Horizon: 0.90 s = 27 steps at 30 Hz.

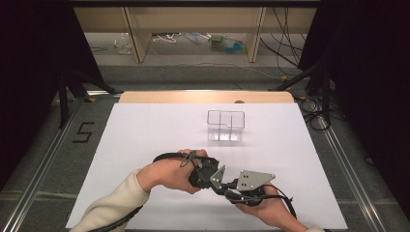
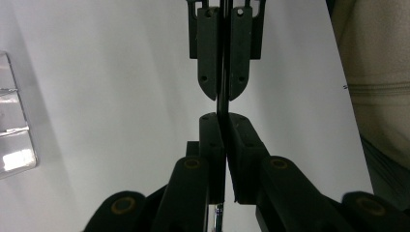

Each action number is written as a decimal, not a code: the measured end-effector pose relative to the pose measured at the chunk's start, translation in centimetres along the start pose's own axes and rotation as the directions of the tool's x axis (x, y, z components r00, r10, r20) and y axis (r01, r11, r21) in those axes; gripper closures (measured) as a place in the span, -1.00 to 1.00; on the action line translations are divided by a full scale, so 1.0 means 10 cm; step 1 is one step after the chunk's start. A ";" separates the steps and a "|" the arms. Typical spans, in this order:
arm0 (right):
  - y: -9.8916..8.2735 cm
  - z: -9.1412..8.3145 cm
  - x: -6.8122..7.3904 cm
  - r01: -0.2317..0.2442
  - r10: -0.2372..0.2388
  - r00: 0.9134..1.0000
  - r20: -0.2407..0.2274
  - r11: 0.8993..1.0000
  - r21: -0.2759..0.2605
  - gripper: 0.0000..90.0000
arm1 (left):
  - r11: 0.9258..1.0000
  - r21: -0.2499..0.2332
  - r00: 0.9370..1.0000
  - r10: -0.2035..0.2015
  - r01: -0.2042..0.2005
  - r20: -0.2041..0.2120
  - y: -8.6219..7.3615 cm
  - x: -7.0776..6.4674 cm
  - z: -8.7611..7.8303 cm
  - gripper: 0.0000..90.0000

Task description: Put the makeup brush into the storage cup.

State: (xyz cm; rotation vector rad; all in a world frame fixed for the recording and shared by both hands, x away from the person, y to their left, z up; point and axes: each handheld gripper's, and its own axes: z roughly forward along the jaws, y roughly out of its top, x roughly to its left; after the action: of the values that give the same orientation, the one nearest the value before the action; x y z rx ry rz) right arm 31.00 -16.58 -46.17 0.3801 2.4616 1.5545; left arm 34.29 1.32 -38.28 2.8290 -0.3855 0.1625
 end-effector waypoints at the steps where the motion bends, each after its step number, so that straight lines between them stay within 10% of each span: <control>1: 0.01 -0.01 0.00 0.000 0.000 1.000 -0.012 1.000 0.012 0.90 | 1.000 -0.001 1.000 0.000 0.000 -0.001 0.00 0.00 0.00 0.88; 7: 0.01 -0.02 0.00 0.012 -0.012 1.000 0.008 1.000 0.003 0.90 | 1.000 -0.028 1.000 0.004 -0.005 -0.019 0.00 -0.01 -0.01 0.74; 19: 0.00 -0.06 -0.03 0.004 -0.005 0.999 0.037 1.000 0.013 0.90 | 0.993 -0.118 0.991 -0.035 0.020 -0.128 -0.04 -0.05 -0.05 -0.29; 27: -0.01 -0.08 -0.05 0.003 -0.004 0.998 0.055 1.000 0.014 0.90 | 0.982 -0.184 0.981 -0.074 0.040 -0.180 -0.21 -0.07 -0.11 -0.47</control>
State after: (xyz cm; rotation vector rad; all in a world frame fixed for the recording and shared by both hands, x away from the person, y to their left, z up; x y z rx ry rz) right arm 31.20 -17.41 -45.88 0.4152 2.4317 1.5056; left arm 34.08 3.77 -37.84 2.6167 -0.2630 0.3585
